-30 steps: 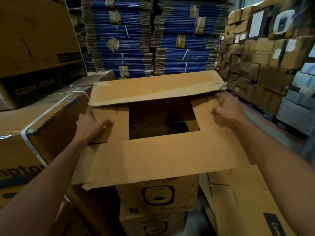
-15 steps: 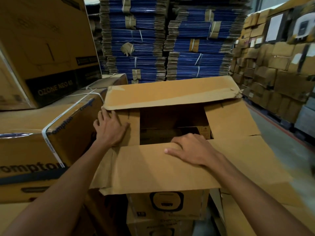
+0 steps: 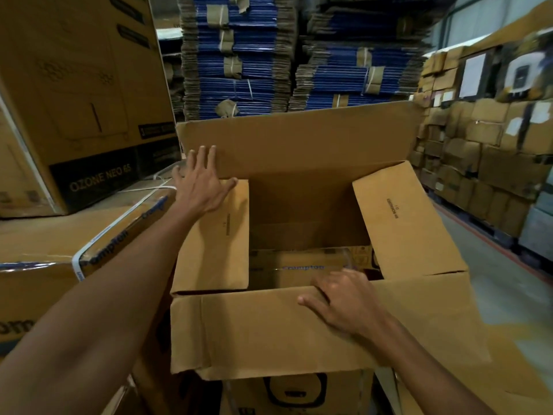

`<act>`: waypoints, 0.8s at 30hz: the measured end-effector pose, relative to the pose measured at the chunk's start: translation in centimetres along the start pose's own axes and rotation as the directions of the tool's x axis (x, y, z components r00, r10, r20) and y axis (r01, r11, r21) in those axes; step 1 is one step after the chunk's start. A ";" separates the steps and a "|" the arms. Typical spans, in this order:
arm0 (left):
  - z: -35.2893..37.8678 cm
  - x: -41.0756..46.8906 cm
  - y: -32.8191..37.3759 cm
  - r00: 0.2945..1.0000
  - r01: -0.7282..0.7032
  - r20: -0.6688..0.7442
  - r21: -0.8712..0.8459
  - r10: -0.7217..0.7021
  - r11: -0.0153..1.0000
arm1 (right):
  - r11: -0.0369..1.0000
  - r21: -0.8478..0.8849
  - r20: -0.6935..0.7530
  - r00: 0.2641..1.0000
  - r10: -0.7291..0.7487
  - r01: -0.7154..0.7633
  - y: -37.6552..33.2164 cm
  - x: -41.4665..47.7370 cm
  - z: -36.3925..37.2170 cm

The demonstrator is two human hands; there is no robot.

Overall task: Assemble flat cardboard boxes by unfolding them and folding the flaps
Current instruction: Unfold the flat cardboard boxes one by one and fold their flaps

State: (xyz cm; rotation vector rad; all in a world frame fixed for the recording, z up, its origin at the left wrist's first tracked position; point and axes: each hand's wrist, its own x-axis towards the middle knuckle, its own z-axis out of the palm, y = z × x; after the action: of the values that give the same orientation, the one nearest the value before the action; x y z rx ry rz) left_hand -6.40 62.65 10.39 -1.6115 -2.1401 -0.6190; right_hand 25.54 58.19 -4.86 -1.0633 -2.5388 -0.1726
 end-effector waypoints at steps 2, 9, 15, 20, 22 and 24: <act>0.6 1.2 0.0 0.995 -0.009 0.103 0.028 0.006 1.000 | 1.000 0.010 -0.070 0.998 -0.010 0.011 0.2 -0.1 0.5; 4.1 1.8 -0.4 0.973 0.012 0.231 0.057 -0.025 0.998 | 0.995 -0.074 -0.352 0.932 -0.093 0.071 1.0 -0.7 3.6; 4.6 0.9 1.5 0.961 0.045 0.269 0.075 -0.064 0.996 | 0.988 -0.150 -0.410 0.907 -0.102 0.044 1.5 0.4 3.5; 5.7 -3.0 3.1 0.939 0.034 0.339 0.085 -0.061 0.996 | 0.999 -0.040 -0.315 0.949 -0.028 0.016 1.8 1.4 3.3; 5.5 -4.5 3.3 0.945 0.028 0.324 0.054 -0.045 0.998 | 1.000 -0.023 -0.280 0.960 -0.010 0.003 1.9 1.6 3.2; 4.0 -5.3 3.4 0.971 0.050 0.237 -0.071 -0.032 0.996 | 1.000 -0.017 -0.231 0.973 0.010 -0.014 1.9 1.6 2.7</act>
State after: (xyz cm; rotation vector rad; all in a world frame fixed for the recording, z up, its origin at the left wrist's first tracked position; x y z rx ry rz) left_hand -1.88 61.51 4.54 -1.7631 -2.3507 -0.5516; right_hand 25.01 61.25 -6.76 -1.0028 -2.3262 -0.2989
